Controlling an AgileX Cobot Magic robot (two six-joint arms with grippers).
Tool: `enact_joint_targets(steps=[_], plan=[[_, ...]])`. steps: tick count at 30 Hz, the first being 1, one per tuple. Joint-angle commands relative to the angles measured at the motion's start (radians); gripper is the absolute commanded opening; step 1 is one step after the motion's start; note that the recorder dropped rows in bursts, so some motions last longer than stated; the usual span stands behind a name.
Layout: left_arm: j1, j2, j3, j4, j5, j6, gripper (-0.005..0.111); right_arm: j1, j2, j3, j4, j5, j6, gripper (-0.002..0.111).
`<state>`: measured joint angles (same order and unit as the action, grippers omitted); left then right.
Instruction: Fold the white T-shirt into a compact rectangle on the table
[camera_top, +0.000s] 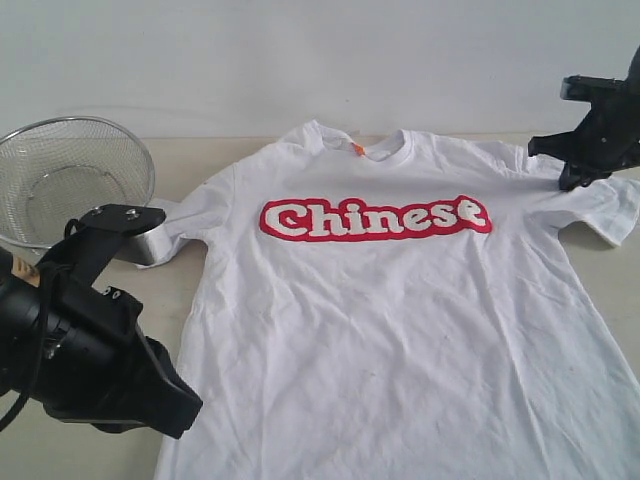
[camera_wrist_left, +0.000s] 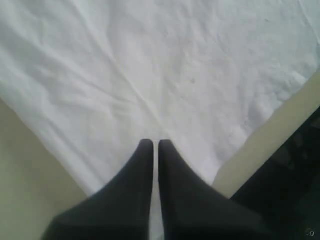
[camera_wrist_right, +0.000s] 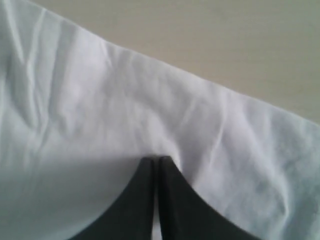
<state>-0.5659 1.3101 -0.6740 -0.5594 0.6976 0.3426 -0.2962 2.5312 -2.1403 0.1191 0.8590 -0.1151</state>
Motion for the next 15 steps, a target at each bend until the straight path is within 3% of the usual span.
enact_joint_targets(steps=[1,15], plan=[[-0.004,-0.007,-0.006,-0.012,0.006,-0.009,0.004,-0.034,0.018,0.006,-0.059,0.011,-0.010,0.000],[-0.004,-0.007,-0.006,-0.012,0.008,-0.003,0.004,-0.083,0.018,0.006,-0.142,-0.005,0.029,0.000]])
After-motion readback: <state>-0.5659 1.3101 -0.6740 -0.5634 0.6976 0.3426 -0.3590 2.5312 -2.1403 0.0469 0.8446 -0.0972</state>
